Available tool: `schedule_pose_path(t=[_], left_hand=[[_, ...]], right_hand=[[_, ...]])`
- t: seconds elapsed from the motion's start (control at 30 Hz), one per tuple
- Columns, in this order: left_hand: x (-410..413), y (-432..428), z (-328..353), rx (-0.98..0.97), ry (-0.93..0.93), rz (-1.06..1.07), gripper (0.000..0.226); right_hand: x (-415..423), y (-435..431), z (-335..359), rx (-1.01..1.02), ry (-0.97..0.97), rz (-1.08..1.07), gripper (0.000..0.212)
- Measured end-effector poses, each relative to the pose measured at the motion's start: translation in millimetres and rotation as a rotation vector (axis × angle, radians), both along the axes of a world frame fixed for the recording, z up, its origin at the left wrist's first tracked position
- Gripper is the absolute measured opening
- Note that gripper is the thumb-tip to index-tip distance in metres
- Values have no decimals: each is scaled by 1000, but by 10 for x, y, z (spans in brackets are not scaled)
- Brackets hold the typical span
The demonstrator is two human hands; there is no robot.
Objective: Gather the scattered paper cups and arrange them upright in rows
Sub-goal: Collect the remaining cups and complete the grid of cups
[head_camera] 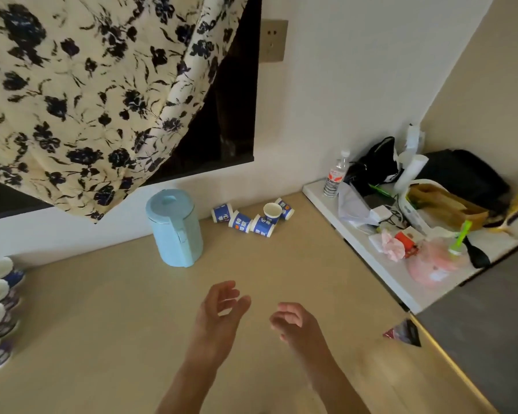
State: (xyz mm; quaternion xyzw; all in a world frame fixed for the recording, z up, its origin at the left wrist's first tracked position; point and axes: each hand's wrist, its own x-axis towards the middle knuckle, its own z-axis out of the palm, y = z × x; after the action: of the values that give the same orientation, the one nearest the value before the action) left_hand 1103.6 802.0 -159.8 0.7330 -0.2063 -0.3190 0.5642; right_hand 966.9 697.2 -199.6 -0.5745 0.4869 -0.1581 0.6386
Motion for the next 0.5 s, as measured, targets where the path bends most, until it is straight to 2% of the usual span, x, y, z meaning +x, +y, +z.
schedule_pose_path(t=[0.13, 0.23, 0.4, 0.5], left_hand=[[13, -426, -117, 34, 49, 13, 30], [21, -583, -190, 72, 69, 48, 29], [54, -893, -301, 123, 137, 173, 29], [64, -1126, -337, 112, 174, 256, 25]], right_hand=[[39, -607, -181, -8, 62, -63, 47], [208, -967, -322, -20, 128, -36, 53], [693, -1553, -615, -72, 123, -85, 60], [1047, -1928, -774, -170, 196, 11, 67]])
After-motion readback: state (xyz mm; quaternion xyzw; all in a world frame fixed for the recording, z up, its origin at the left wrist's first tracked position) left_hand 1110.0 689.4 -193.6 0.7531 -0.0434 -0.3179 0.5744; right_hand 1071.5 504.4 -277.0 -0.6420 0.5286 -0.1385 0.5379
